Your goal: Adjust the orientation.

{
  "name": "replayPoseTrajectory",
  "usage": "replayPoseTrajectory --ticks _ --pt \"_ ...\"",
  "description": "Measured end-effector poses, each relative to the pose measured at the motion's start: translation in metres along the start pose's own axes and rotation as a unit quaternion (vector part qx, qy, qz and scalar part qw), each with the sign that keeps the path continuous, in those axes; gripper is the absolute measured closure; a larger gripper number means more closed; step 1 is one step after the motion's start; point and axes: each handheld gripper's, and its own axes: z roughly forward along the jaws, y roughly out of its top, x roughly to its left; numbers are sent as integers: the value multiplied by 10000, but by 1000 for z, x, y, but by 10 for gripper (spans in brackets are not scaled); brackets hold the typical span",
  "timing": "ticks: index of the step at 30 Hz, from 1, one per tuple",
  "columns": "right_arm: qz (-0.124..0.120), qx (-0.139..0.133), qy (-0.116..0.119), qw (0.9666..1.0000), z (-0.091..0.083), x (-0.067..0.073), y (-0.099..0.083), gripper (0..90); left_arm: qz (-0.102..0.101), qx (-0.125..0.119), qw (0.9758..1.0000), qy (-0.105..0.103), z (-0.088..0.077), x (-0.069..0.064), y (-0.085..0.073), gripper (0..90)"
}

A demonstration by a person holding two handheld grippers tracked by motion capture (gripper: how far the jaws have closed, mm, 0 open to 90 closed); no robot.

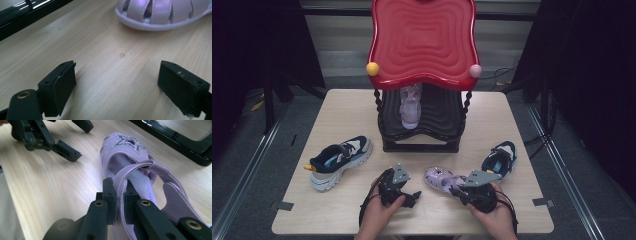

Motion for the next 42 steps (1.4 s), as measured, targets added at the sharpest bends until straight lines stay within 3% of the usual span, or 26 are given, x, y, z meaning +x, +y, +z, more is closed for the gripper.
replayPoseTrajectory --ticks 10,27,30,42 --pt "-17 -92 62 9999 9 8 -10 834 2 -10 10000 -3 0 0 0 144" --pt "73 -235 26 9997 22 17 -9 825 -3 -14 10000 -4 0 0 0 144" --pt "30 -258 16 9997 22 17 -10 803 -2 -14 10000 -3 0 0 0 144" --pt "267 -575 -26 9980 18 14 -16 691 -2 -14 10000 -3 0 0 0 144"
